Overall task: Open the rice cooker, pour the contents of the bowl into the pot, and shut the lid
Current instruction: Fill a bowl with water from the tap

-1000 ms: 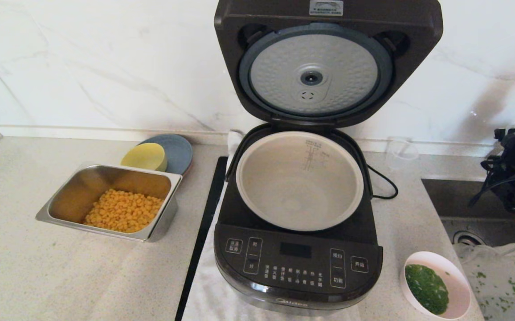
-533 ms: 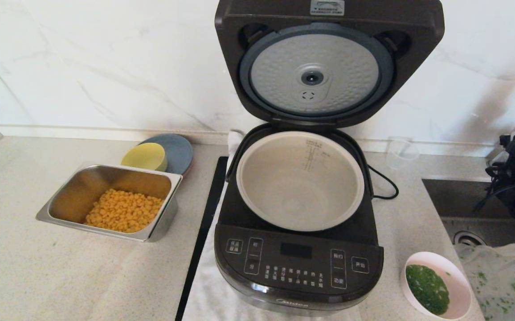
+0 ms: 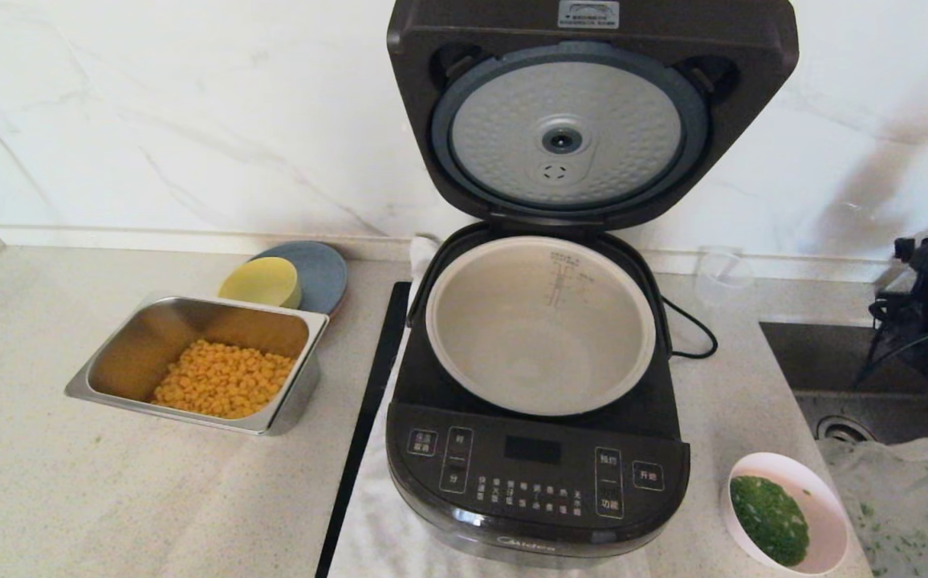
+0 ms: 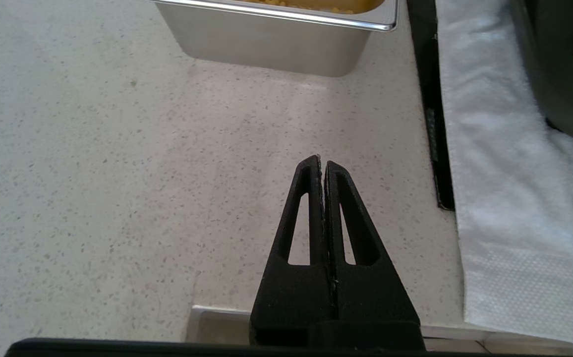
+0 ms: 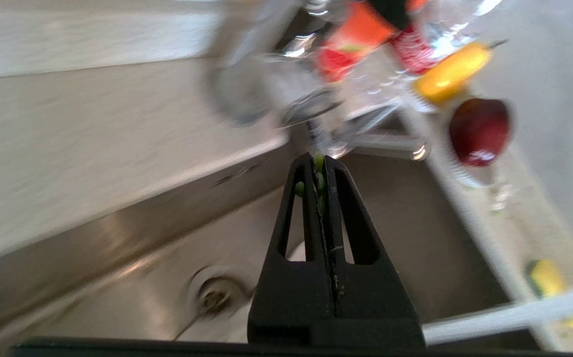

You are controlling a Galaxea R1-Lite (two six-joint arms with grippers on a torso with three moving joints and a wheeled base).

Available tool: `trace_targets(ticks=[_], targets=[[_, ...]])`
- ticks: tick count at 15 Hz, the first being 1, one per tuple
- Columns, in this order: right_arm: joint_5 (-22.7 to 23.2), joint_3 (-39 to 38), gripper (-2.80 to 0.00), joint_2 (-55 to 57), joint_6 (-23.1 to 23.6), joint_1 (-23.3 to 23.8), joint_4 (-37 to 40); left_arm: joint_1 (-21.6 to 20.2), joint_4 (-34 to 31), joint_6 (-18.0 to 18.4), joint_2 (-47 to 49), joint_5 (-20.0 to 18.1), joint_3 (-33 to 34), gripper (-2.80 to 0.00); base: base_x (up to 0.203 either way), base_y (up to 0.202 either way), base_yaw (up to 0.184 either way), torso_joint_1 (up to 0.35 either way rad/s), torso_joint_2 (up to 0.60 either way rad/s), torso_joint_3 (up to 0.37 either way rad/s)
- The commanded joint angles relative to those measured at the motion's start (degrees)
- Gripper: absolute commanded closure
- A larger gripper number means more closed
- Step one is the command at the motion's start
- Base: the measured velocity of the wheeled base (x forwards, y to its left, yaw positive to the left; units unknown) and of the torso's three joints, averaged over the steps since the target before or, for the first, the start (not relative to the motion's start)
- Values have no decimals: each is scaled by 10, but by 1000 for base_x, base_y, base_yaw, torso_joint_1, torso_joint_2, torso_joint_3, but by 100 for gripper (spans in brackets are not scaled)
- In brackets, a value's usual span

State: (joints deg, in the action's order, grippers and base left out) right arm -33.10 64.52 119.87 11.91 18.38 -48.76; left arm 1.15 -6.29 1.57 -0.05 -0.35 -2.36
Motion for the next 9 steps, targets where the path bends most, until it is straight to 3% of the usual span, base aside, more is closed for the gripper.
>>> trace_targets(ticks=[1,4,6,9], targets=[[31,-37,0,-93,-35,-27,103,0,0,0,0,-1,0,0,0,0,0,0,0,0],[137,-62,0,-217,-107,-55,356,0,0,0,0,0,0,0,0,0,0,0,0,0],[238,-66,0,-306,-139,-64,555,0,0,0,0,-1,0,0,0,0,0,0,0,0],[314,-87,0,-400,-157,-76,718,0,0,0,0,0,0,0,0,0,0,0,0,0]])
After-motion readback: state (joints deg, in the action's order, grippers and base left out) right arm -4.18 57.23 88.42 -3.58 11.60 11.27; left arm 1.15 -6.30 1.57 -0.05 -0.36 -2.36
